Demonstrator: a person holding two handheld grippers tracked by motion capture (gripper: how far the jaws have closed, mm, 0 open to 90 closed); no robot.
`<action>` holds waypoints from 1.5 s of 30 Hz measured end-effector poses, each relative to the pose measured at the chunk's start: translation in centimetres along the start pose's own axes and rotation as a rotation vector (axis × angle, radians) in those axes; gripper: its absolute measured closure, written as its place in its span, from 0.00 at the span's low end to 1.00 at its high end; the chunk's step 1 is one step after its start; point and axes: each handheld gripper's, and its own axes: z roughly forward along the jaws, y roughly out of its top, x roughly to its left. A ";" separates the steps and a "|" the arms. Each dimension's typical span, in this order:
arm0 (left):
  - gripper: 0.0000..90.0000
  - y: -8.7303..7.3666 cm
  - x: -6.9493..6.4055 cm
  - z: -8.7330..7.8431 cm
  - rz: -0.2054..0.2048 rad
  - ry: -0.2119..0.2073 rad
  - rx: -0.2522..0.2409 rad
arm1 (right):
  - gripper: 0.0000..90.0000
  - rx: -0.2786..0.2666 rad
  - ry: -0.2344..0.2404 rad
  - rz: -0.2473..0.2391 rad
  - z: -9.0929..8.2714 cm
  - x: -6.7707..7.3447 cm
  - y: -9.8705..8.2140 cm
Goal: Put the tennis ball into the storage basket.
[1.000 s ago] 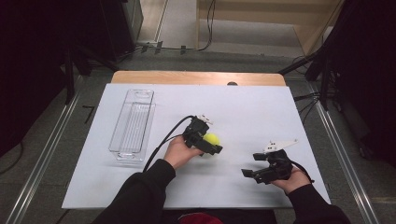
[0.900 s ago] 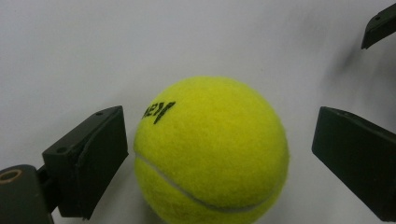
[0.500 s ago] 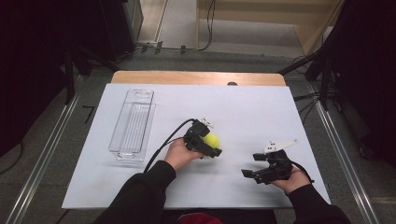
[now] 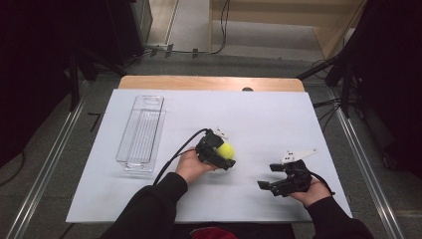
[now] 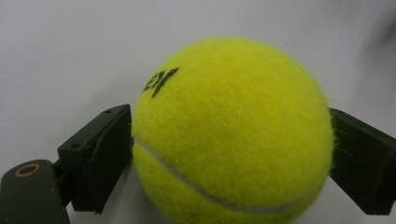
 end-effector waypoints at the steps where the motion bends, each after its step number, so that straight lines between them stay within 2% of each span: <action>1: 0.15 0.0 0.0 0.0 0.000 0.000 0.000 | 0.15 0.000 0.000 0.000 0.0 0.0 0.0; 7: 0.18 -0.1 0.0 -0.1 0.008 0.011 -0.004 | 0.15 0.000 0.001 0.000 0.0 0.0 0.0; 8: 0.20 -0.1 -0.1 -0.1 0.020 0.029 -0.003 | 0.15 0.001 0.000 0.000 0.0 0.0 0.0; 13: 0.23 -0.2 0.0 -0.1 0.019 0.028 -0.011 | 0.15 0.003 -0.001 0.002 0.0 0.0 0.0; 15: 0.28 -0.2 -0.1 -0.2 0.013 0.012 -0.022 | 0.15 0.004 -0.001 0.002 0.0 0.0 0.0; 18: 0.28 -0.2 -0.2 -0.1 0.023 0.017 -0.022 | 0.15 0.004 -0.001 0.001 0.0 0.0 0.0; 36: 0.29 -0.2 -0.1 -0.3 0.009 0.010 -0.021 | 0.15 0.011 -0.001 -0.003 0.1 0.1 0.0; 45: 0.29 0.0 0.1 -1.0 -0.003 -0.002 -0.028 | 0.15 0.012 0.000 -0.005 0.1 0.0 0.0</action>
